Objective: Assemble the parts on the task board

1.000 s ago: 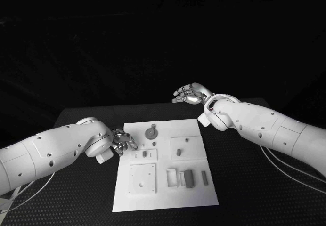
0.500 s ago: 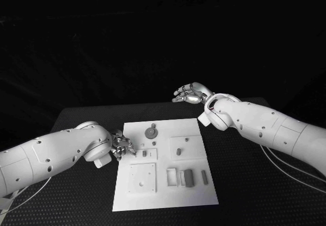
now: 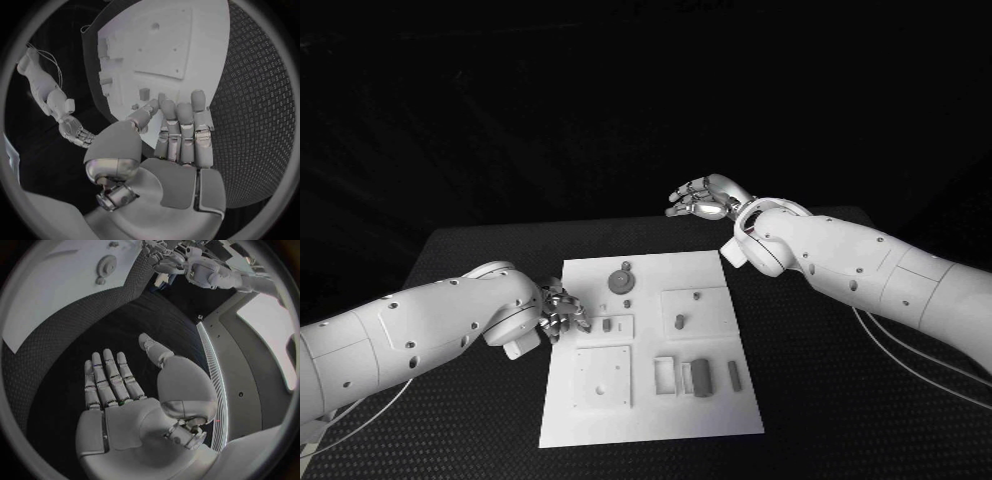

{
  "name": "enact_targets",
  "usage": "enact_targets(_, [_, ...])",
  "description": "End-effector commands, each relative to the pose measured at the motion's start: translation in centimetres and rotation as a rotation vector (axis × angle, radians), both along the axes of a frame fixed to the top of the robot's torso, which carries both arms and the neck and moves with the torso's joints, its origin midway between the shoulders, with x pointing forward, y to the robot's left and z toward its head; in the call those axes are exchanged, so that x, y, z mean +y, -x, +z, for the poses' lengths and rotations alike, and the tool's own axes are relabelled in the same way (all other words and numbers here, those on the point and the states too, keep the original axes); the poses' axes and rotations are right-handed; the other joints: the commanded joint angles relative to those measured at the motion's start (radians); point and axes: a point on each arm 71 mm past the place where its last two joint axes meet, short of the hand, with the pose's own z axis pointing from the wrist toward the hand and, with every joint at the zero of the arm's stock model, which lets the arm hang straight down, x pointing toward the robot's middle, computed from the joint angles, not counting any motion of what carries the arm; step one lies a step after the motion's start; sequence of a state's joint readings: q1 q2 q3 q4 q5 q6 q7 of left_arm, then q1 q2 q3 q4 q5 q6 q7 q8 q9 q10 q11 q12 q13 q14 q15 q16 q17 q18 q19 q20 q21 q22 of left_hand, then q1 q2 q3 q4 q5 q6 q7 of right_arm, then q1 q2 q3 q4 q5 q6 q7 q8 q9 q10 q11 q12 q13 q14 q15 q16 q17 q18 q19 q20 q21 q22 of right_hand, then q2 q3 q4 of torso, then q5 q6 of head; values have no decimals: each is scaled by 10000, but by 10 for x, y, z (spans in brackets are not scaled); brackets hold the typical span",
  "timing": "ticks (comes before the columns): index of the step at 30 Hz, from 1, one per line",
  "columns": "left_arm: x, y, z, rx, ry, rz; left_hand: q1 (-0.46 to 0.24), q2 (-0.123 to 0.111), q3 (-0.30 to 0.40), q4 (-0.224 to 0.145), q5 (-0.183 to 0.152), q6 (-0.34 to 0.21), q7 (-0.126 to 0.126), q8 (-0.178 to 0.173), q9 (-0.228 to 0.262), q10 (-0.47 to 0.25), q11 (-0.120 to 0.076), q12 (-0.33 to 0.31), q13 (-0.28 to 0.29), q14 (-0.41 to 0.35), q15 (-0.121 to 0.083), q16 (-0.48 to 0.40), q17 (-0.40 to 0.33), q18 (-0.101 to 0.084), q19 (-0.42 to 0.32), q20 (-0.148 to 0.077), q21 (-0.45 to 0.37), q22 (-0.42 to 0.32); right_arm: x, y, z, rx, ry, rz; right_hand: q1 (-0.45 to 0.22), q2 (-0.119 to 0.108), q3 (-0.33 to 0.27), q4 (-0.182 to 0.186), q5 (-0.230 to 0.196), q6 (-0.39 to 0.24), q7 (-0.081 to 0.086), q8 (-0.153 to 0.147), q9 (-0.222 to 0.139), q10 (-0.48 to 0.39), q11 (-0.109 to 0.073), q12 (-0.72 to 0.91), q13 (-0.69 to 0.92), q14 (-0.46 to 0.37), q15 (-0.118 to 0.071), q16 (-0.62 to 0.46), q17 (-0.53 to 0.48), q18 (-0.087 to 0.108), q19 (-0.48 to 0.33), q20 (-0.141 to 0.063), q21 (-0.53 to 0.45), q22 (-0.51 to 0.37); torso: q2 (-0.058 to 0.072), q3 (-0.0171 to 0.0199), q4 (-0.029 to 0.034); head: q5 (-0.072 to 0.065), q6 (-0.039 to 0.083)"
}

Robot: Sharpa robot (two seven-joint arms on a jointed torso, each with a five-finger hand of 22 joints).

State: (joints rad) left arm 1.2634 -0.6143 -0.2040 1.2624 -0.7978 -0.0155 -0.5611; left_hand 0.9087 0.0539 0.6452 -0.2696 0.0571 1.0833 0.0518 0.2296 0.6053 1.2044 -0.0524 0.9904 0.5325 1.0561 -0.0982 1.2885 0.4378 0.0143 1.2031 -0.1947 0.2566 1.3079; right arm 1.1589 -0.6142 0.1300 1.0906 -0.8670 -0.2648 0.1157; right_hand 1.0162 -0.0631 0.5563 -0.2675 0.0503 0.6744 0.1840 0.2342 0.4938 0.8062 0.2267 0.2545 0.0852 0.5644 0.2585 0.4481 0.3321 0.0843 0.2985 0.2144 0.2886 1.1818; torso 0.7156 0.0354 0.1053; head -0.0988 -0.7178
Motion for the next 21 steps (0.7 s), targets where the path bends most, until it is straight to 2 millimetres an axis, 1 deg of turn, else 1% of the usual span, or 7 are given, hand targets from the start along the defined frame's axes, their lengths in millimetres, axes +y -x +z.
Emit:
enact_targets(1, [-2,-2,0,-383,-251,-27,-28,45,9,39,34,250,-44,1081,982,123,-97,-61,-14,74,-8,-26,-19,-118,68,-9,4,147,1,0,0,40,-23,160,-120,-7,-1,56,-21,-32,646,56,-11,71,31,-57,-17,78,12,-54,-12,-137,70,20,-69,19,-1,0,1,9,-4])
enact_targets(5, [-3,-2,-1,-491,-357,-55,-55,29,5,64,32,256,-47,1088,990,131,-100,-68,-20,82,-9,-32,-26,-120,73,-9,1,146,1,0,0,41,-23,160,-134,1,-3,68,-21,-34,647,58,-12,76,32,-64,-25,78,13,-58,-16,-138,70,22,-75,22,-1,-2,1,-1,7])
enact_targets(15, [-4,-2,-3,-560,-540,-137,-60,14,14,73,35,259,-53,1095,999,147,-106,-71,-25,98,-13,-33,-31,-115,84,-16,2,147,2,1,0,56,-28,191,-140,0,-4,72,-21,-37,647,61,-14,80,32,-73,-34,76,13,-64,-21,-138,68,22,-83,28,-3,8,-3,-1,-10])
enact_targets(21, [-5,-1,-4,-508,-592,-195,-60,11,18,75,35,260,-54,1097,1001,151,-108,-73,-27,102,-14,-33,-32,-114,87,-17,2,148,2,1,0,67,-27,203,-142,0,-4,73,-21,-38,647,62,-15,83,31,-78,-39,75,14,-67,-23,-138,67,22,-87,30,1,1,-1,1,-16])
